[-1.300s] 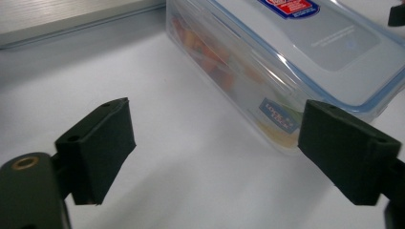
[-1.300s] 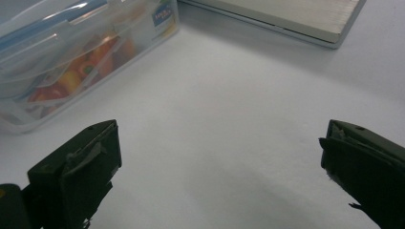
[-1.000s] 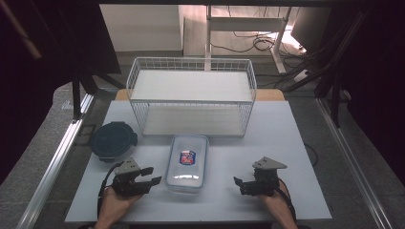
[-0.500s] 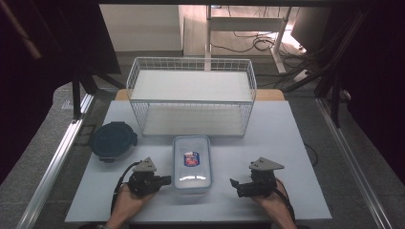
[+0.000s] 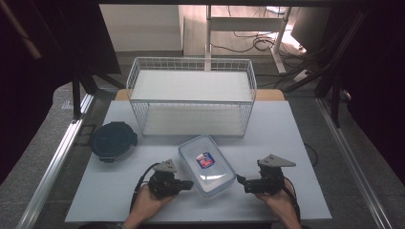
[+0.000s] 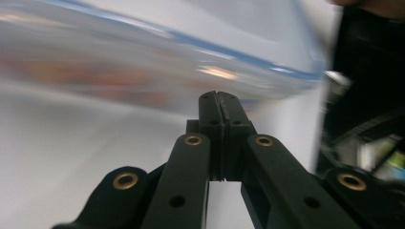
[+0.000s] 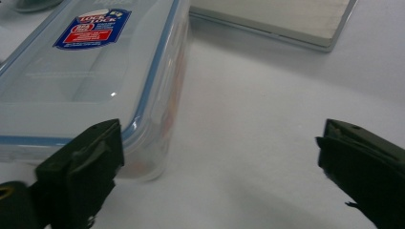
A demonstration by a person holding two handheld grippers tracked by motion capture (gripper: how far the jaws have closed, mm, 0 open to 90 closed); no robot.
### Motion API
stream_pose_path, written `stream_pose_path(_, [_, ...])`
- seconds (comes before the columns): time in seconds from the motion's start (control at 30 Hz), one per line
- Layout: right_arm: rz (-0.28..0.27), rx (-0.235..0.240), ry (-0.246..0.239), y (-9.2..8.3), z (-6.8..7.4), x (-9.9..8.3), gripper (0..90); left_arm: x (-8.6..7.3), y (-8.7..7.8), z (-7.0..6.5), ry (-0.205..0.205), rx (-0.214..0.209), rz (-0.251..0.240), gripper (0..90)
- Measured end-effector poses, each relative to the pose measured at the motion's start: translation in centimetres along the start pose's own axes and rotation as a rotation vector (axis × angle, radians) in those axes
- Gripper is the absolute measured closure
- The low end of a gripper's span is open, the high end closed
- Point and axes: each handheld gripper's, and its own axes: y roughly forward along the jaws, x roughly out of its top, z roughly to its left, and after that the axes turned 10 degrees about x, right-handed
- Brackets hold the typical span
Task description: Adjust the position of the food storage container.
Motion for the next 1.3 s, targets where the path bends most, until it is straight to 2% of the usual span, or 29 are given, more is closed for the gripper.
stream_pose_path(0.03, [-0.002, 0.012, 0.003, -0.2, 0.3, 0.1, 11.6, 0.0, -0.4, 0.9, -0.012, 0.041, -0.007, 89.8])
stream_pose_path(0.07, [-0.002, 0.012, 0.003, -0.2, 0.3, 0.1, 11.6, 0.0, -0.8, 1.8, -0.038, 0.062, -0.024, 89.8])
stream_pose_path(0.13, [-0.004, 0.018, 0.004, -0.4, 0.6, 0.3, 20.9, 0.3, -1.5, 3.4, -0.075, 0.099, -0.060, 89.8])
stream_pose_path(0.17, [-0.010, 0.022, -0.006, -0.8, 1.1, 0.5, 33.8, 1.0, -1.7, 4.5, -0.080, 0.138, -0.085, 89.7])
stream_pose_path(0.2, [-0.010, 0.022, -0.006, -0.8, 1.1, 0.5, 33.8, 1.0, -1.7, 4.5, -0.080, 0.138, -0.085, 89.8])
stream_pose_path(0.23, [-0.008, 0.035, -0.033, -1.4, 1.8, 0.7, 49.4, 1.5, -1.7, 5.0, -0.077, 0.154, -0.095, 89.8])
stream_pose_path(0.27, [-0.008, 0.035, -0.033, -1.4, 1.8, 0.7, 49.4, 2.0, -1.5, 5.5, -0.075, 0.169, -0.100, 89.8])
stream_pose_path(0.33, [-0.007, 0.070, -0.053, -1.8, 2.6, 0.7, 64.3, 2.8, -0.8, 6.2, -0.071, 0.191, -0.104, 89.8])
stream_pose_path(0.37, [-0.002, 0.092, -0.073, -2.0, 3.3, 0.6, 75.4, 3.2, -0.3, 6.5, -0.072, 0.195, -0.106, 89.7])
stream_pose_path(0.4, [-0.002, 0.092, -0.073, -2.0, 3.3, 0.6, 75.4, 3.5, 0.1, 6.8, -0.072, 0.199, -0.104, 89.7])
stream_pose_path(0.43, [0.013, 0.114, -0.089, -2.3, 3.9, 0.3, 83.6, 4.0, 1.1, 7.1, -0.069, 0.205, -0.097, 89.7])
stream_pose_path(0.47, [0.013, 0.114, -0.089, -2.3, 3.9, 0.3, 83.6, 4.0, 1.1, 7.1, -0.069, 0.205, -0.097, 89.7])
stream_pose_path(0.5, [0.039, 0.136, -0.089, -2.4, 4.3, -0.1, 88.3, 4.3, 2.1, 7.2, -0.073, 0.205, -0.095, 89.7])
stream_pose_path(0.53, [0.039, 0.136, -0.089, -2.4, 4.3, -0.1, 88.3, 4.3, 2.1, 7.2, -0.073, 0.205, -0.095, 89.7])
stream_pose_path(0.6, [0.065, 0.174, -0.079, -2.2, 4.6, -0.7, 89.1, 4.6, 2.8, 7.2, -0.056, 0.211, -0.080, 89.7])
stream_pose_path(0.63, [0.106, 0.188, -0.086, -1.9, 5.0, -1.1, 89.1, 4.7, 3.5, 7.3, -0.062, 0.209, -0.066, 89.7])
stream_pose_path(0.67, [0.106, 0.188, -0.086, -1.9, 5.0, -1.1, 89.1, 4.7, 3.5, 7.3, -0.062, 0.209, -0.066, 89.7])
stream_pose_path(0.7, [0.135, 0.199, -0.092, -1.4, 5.2, -1.3, 89.1, 4.6, 3.8, 7.2, -0.057, 0.208, -0.056, 89.8])
stream_pose_path(0.8, [0.150, 0.200, -0.087, -0.9, 5.2, -1.3, 89.1, 4.5, 3.9, 7.2, -0.056, 0.198, -0.049, 89.9])
stream_pose_path(0.83, [0.159, 0.188, -0.082, -0.4, 5.0, -1.3, 89.1, 4.5, 3.7, 6.9, -0.052, 0.181, -0.042, 89.9])
stream_pose_path(0.9, [0.164, 0.181, -0.072, -0.2, 4.6, -1.2, 89.1, 4.5, 3.7, 6.7, -0.046, 0.181, -0.037, 89.9])
stream_pose_path(0.93, [0.169, 0.170, -0.073, -0.1, 4.4, -1.2, 89.1, 4.5, 3.6, 6.5, -0.026, 0.176, -0.029, 89.9])
stream_pose_path(1.03, [0.183, 0.145, -0.068, 0.0, 4.1, -1.4, 89.1, 4.2, 3.6, 5.6, -0.016, 0.148, -0.016, 89.9])
stream_pose_path(1.1, [0.173, 0.113, -0.058, -0.2, 3.5, -1.3, 89.1, 4.0, 3.6, 5.0, -0.002, 0.169, 0.000, 90.0])
stream_pose_path(1.13, [0.173, 0.113, -0.058, -0.2, 3.5, -1.3, 89.1, 3.9, 3.6, 4.9, -0.005, 0.161, 0.002, 90.0])
stream_pose_path(1.2, [0.166, 0.076, -0.057, -0.3, 3.0, -1.1, 89.2, 3.7, 3.5, 4.7, -0.015, 0.136, 0.009, 90.0])
stream_pose_path(1.23, [0.155, 0.053, -0.043, -0.4, 2.4, -0.8, 89.2, 3.5, 3.4, 4.3, -0.010, 0.132, 0.015, 90.0])
stream_pose_path(1.3, [0.151, 0.042, -0.041, -0.4, 2.1, -0.7, 89.2, 3.4, 3.3, 4.1, -0.005, 0.131, 0.021, 90.0])
